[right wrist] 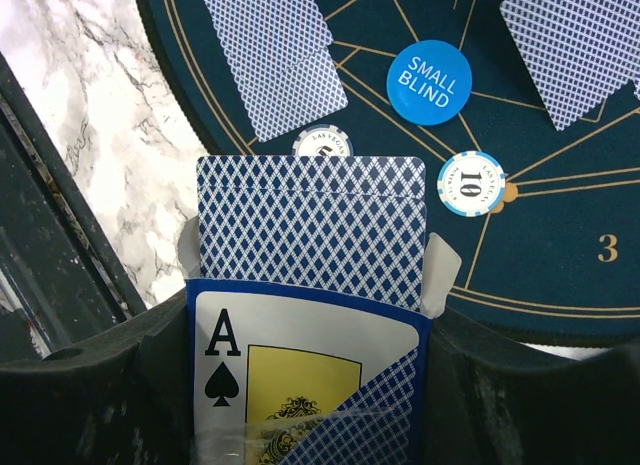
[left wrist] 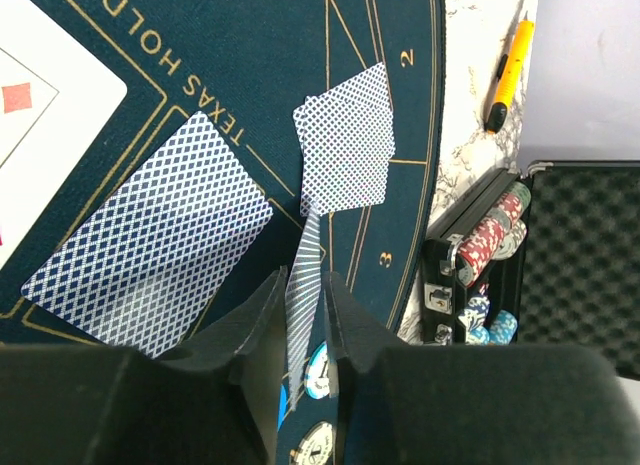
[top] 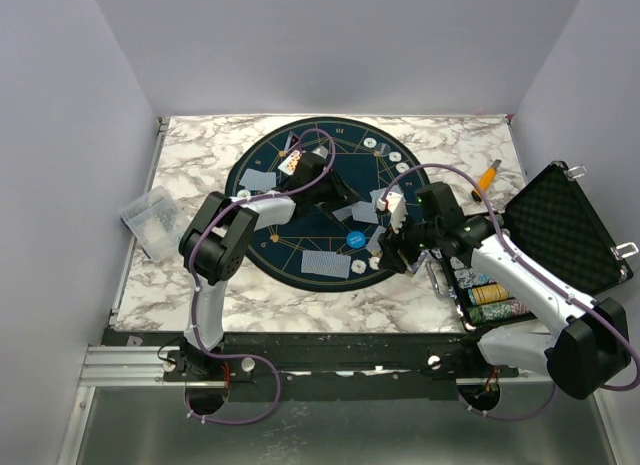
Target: Distribute texas hold em gaming equipment
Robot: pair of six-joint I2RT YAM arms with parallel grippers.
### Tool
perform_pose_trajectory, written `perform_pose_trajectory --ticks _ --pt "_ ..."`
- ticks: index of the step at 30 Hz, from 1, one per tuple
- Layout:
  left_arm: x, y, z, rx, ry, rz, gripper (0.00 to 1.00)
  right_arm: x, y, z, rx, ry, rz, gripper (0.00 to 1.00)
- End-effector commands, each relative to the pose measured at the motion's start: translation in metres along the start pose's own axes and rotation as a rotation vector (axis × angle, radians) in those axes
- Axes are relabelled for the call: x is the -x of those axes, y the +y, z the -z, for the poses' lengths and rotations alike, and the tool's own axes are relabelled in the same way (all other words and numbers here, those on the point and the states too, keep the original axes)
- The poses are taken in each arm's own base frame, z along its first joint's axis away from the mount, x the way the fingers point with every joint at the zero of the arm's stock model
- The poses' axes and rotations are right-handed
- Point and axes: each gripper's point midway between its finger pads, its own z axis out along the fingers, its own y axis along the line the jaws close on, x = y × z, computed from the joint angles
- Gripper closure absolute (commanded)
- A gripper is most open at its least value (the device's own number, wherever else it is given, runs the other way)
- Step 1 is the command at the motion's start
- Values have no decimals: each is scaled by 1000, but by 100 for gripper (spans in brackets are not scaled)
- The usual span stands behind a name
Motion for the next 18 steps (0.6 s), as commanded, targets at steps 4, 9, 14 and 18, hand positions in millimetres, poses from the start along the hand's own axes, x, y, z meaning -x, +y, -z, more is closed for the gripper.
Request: perform_pose_trajectory --ticks 4,9,14,18 --pt "-8 5 5 29 9 -21 75 7 -5 5 -29 -37 8 99" --pt "-16 9 9 41 23 -27 74 8 -4 5 -29 -40 8 99" --pt "-20 13 15 62 36 -17 65 8 -3 5 -23 -41 11 99" --pt "-25 15 20 75 45 -21 58 8 -2 6 -19 -43 13 99"
